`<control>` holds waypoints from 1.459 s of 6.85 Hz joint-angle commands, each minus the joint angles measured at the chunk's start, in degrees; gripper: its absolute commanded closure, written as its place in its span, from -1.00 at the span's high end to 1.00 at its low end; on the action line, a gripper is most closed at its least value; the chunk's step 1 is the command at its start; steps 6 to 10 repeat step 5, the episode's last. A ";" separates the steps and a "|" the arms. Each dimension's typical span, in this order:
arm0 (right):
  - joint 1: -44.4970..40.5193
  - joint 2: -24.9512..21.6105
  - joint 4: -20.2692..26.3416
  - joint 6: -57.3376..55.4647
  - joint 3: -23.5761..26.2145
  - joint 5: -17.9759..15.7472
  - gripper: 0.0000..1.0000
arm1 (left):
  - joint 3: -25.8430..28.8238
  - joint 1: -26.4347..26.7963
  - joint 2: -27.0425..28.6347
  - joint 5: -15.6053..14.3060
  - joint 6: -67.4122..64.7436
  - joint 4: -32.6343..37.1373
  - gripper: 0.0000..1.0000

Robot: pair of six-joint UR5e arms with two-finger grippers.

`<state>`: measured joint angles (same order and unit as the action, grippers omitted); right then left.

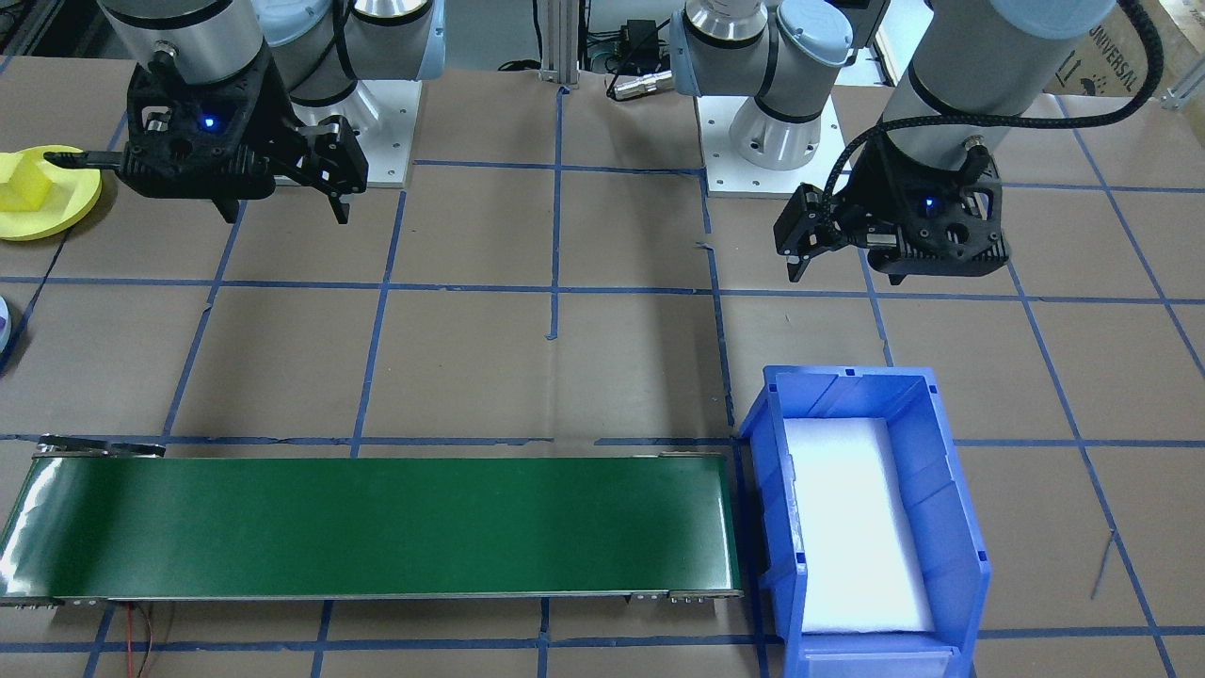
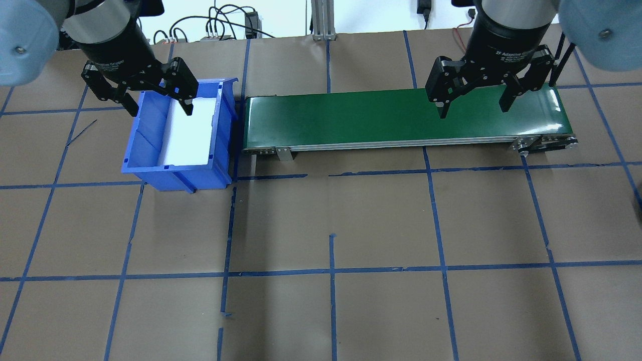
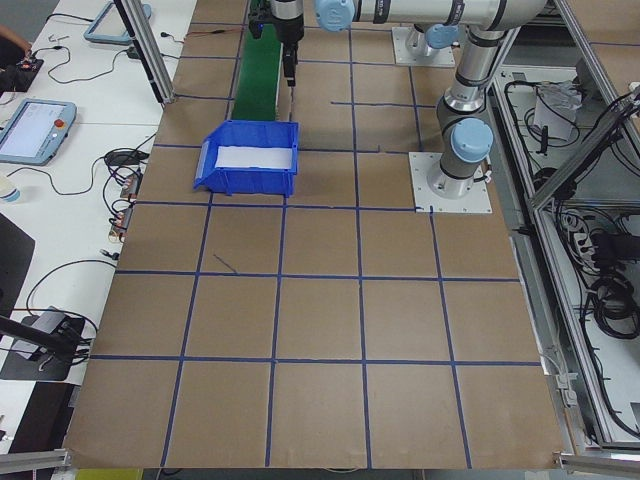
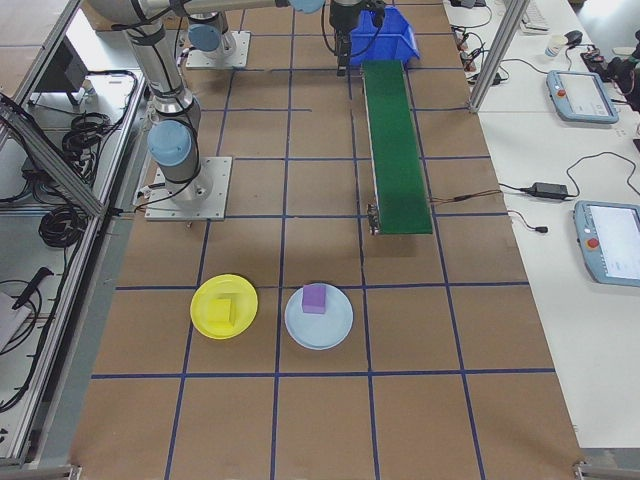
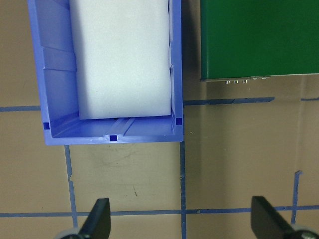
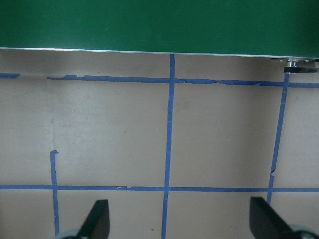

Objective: Move block left to right into plate

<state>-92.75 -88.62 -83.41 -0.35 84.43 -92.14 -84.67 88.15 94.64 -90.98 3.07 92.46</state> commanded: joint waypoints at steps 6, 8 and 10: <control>0.29 -0.77 -0.35 1.23 0.82 -2.94 0.98 | -0.06 0.44 -0.16 -0.08 -0.25 0.00 1.00; 0.29 -0.77 -0.35 1.23 0.82 -2.94 0.98 | -0.06 0.44 -0.16 -0.08 -0.25 0.00 1.00; 0.29 -0.77 -0.35 1.23 0.82 -2.94 0.98 | -0.06 0.44 -0.16 -0.08 -0.25 0.00 1.00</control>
